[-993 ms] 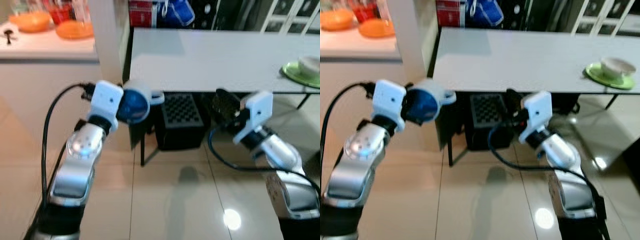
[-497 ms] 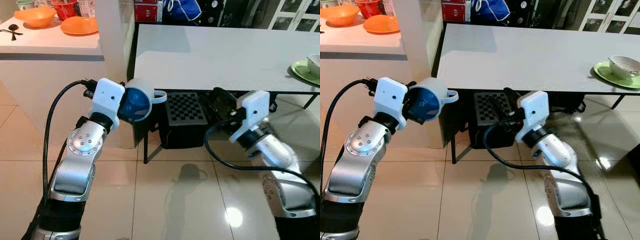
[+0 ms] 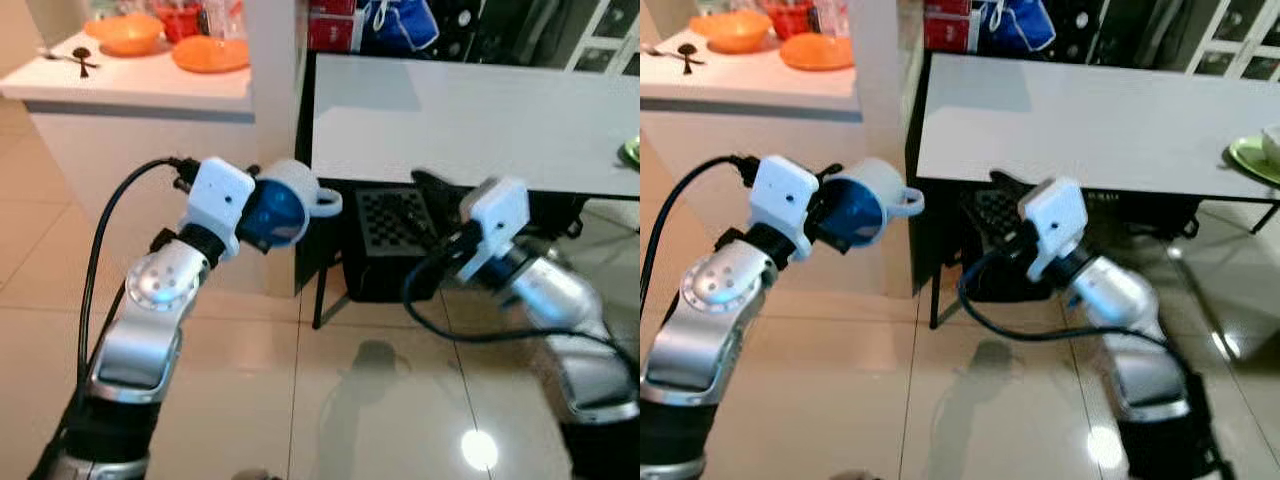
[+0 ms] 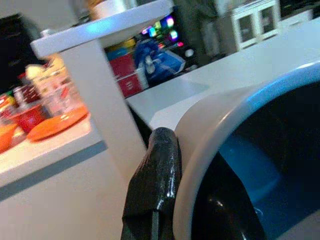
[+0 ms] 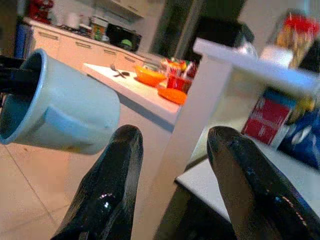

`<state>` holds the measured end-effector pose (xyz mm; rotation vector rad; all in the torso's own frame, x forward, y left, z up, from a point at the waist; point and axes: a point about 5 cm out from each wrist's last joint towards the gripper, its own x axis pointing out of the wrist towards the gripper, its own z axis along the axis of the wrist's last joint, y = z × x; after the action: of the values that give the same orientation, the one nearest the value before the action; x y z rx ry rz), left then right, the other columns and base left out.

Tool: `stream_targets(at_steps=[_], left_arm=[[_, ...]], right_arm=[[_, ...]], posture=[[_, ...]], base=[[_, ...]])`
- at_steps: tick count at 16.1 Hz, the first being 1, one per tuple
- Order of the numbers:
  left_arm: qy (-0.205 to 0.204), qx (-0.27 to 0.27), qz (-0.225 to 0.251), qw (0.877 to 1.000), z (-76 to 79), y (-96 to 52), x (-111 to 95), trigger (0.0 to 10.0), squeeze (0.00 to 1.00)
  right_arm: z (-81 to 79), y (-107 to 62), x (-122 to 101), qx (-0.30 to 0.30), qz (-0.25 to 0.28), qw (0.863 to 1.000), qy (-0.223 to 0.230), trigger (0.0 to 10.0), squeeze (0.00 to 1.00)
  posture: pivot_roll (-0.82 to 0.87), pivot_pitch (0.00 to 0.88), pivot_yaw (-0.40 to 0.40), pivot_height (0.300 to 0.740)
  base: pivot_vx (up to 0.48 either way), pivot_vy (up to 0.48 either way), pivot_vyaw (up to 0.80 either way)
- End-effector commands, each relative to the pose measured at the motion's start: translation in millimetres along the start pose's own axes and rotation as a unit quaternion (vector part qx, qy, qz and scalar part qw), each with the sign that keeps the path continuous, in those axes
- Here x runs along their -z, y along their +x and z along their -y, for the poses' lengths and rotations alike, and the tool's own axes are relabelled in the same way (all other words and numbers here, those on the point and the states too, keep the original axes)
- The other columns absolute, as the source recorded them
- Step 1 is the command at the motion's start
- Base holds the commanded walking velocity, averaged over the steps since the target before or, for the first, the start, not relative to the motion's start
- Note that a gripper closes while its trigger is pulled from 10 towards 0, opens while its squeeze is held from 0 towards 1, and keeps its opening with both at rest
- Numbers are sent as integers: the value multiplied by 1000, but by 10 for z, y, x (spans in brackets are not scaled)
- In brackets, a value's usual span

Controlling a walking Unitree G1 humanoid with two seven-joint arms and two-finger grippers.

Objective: Setting the table

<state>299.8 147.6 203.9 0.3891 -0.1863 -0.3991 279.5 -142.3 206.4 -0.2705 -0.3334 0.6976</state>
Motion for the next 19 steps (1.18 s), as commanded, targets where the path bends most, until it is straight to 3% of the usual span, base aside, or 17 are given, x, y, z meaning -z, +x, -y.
stream_targets(at_steps=[1,3,4,5,6,7,9,10,12,13,14,19], left_arm=[[9,36,31,999,69,51,-137,10000,0],[14,64,38,997,120,57,-164,10000,0],[19,78,43,996,129,71,-185,10000,0],[20,80,44,996,124,79,-193,10000,0],[27,84,51,995,94,121,-237,10000,0],[29,85,54,995,83,133,-251,10000,0],[33,86,56,994,58,150,-266,10000,0],[36,88,57,994,44,155,-273,10000,0],[40,100,58,993,67,160,-279,10000,0],[41,104,57,992,79,159,-279,10000,0],[42,109,58,991,94,160,-280,10000,0],[35,130,66,989,145,180,-319,10000,0]], right_arm=[[21,-7,-35,-16,5,1000,-22,10000,0],[-3,5,-97,-51,17,997,-51,10000,0],[-83,-5,-128,-115,16,989,-97,10000,0],[-119,-12,-129,-141,13,983,-115,10000,0],[-182,-44,-98,-194,5,969,-153,10000,0],[-186,-50,-92,-201,4,967,-155,10000,0],[-171,-57,-85,-204,3,966,-156,10000,906],[-149,-52,-85,-199,3,967,-161,10000,1000],[-125,-2,-89,-176,8,966,-191,10000,969],[-124,12,-98,-168,12,965,-199,10000,565],[-129,33,-108,-162,17,966,-201,10000,0],[-170,69,-63,-173,4,958,-228,10000,0]], posture=[[42,0,-23,740],[42,0,-23,740],[48,0,-17,740],[48,0,-16,740],[52,0,-13,740],[53,0,-13,740],[53,0,-12,740],[54,0,-8,740],[54,0,-8,740],[58,0,-5,740],[57,0,-2,740],[59,0,5,740]], base=[[0,0,0],[0,0,0],[0,0,0],[0,0,0],[0,0,0],[0,0,0],[0,0,0],[0,0,0],[0,0,0],[0,0,0],[0,0,0],[0,0,0]])
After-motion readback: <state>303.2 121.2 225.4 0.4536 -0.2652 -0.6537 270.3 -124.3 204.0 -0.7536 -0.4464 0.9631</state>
